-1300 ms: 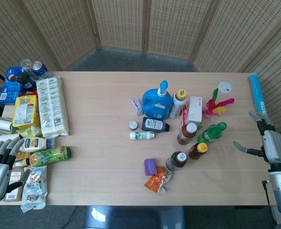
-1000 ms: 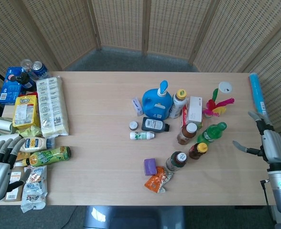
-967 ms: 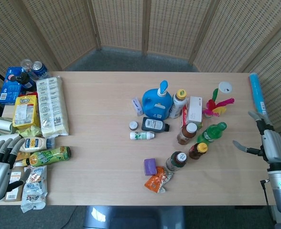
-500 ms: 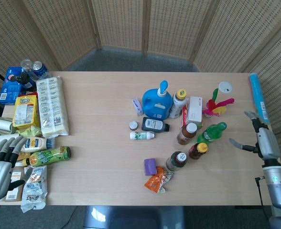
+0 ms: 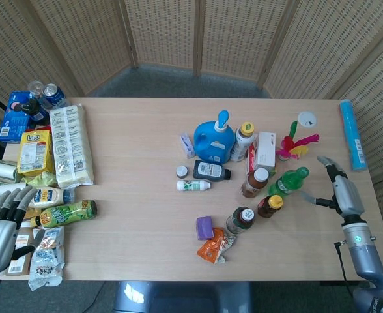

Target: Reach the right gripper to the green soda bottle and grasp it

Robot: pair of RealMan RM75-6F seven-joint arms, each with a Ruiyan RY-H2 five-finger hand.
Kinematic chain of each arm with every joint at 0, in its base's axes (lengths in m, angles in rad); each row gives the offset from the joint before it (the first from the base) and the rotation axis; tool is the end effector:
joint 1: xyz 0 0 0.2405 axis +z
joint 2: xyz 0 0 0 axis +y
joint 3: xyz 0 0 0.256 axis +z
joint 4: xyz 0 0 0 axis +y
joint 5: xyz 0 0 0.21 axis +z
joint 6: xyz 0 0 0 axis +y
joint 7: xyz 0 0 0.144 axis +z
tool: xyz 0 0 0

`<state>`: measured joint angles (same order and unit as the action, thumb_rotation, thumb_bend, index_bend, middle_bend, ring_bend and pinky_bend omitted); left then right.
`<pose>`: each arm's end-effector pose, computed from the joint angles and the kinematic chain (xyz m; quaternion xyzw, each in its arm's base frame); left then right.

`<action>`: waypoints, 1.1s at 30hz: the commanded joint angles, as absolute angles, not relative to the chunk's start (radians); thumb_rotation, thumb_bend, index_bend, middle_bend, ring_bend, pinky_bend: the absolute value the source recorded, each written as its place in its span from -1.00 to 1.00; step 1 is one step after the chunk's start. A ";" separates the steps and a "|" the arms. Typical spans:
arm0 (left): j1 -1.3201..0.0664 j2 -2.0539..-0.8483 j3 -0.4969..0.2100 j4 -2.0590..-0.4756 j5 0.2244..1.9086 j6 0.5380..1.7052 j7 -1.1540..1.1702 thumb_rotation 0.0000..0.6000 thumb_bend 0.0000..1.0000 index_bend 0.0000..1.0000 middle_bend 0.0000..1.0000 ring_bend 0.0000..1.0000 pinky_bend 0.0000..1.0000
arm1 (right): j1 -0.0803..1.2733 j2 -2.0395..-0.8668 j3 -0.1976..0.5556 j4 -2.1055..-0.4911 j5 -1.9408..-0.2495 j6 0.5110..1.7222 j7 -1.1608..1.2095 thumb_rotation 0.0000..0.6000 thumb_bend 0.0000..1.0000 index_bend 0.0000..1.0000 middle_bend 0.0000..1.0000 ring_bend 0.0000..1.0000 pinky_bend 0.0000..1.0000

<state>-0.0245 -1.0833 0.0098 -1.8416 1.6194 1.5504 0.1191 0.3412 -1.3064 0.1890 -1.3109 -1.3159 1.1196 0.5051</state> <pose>-0.2622 0.1483 0.1497 -0.6004 -0.3988 -0.4191 0.5521 -0.3240 -0.2966 0.1147 0.4993 -0.5482 0.4775 0.4713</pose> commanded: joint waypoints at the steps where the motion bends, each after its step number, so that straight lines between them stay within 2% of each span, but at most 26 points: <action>1: -0.023 -1.084 0.011 -1.838 1.618 1.550 0.115 1.00 -0.24 -1.00 -1.00 -1.00 -1.00 | 0.353 -1.321 0.187 -1.300 -1.312 1.100 0.498 0.22 -0.82 -1.00 -1.00 -1.00 -1.00; 16: -0.013 -1.089 0.014 -1.809 1.596 1.554 0.085 1.00 -0.24 -1.00 -1.00 -1.00 -1.00 | 0.419 -1.380 0.197 -1.259 -1.285 1.001 0.471 0.25 -0.82 -1.00 -1.00 -1.00 -1.00; 22: -0.010 -1.090 0.014 -1.803 1.590 1.555 0.080 1.00 -0.24 -1.00 -1.00 -1.00 -1.00 | 0.435 -1.405 0.204 -1.227 -1.271 0.979 0.476 0.57 -0.82 -1.00 -0.95 -1.00 -1.00; 25: -0.007 -1.090 0.015 -1.801 1.587 1.558 0.078 1.00 -0.24 -1.00 -1.00 -1.00 -1.00 | 0.442 -1.426 0.210 -1.199 -1.265 0.973 0.486 0.75 -0.82 -1.00 -0.67 -1.00 -1.00; 27: -0.005 -1.090 0.015 -1.800 1.586 1.560 0.076 1.00 -0.24 -1.00 -1.00 -1.00 -1.00 | 0.446 -1.443 0.217 -1.175 -1.265 0.979 0.498 0.92 -0.82 -0.85 -0.36 -0.97 -0.99; 28: -0.004 -1.089 0.015 -1.799 1.585 1.561 0.075 1.00 -0.24 -1.00 -1.00 -1.00 -1.00 | 0.448 -1.451 0.221 -1.163 -1.265 0.982 0.502 0.98 -0.82 -0.69 -0.18 -0.88 -0.93; 30: -0.001 -1.087 0.016 -1.799 1.582 1.563 0.071 1.00 -0.24 -1.00 -1.00 -1.00 -1.00 | 0.453 -1.469 0.228 -1.137 -1.265 0.991 0.510 1.00 -0.81 -0.27 0.27 -0.43 -0.68; 31: 0.000 -1.086 0.016 -1.799 1.582 1.565 0.070 1.00 -0.24 -1.00 -1.00 -1.00 -1.00 | 0.455 -1.476 0.230 -1.128 -1.265 0.991 0.516 1.00 -0.81 -0.15 0.41 -0.28 -0.60; 32: 0.001 -1.086 0.016 -1.799 1.581 1.566 0.068 1.00 -0.24 -1.00 -1.00 -1.00 -1.00 | 0.457 -1.481 0.233 -1.120 -1.265 0.991 0.522 1.00 -0.81 0.03 0.63 -0.07 -0.45; 33: 0.002 -1.085 0.016 -1.798 1.580 1.567 0.067 1.00 -0.24 -1.00 -1.00 -1.00 -1.00 | 0.459 -1.488 0.236 -1.108 -1.265 0.993 0.530 1.00 -0.80 0.11 0.73 0.03 -0.37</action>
<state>0.0021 -1.0854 0.0158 -1.7983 1.5799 1.5663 0.0671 0.4548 -1.4787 0.2305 -1.1186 -1.2649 0.9896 0.5207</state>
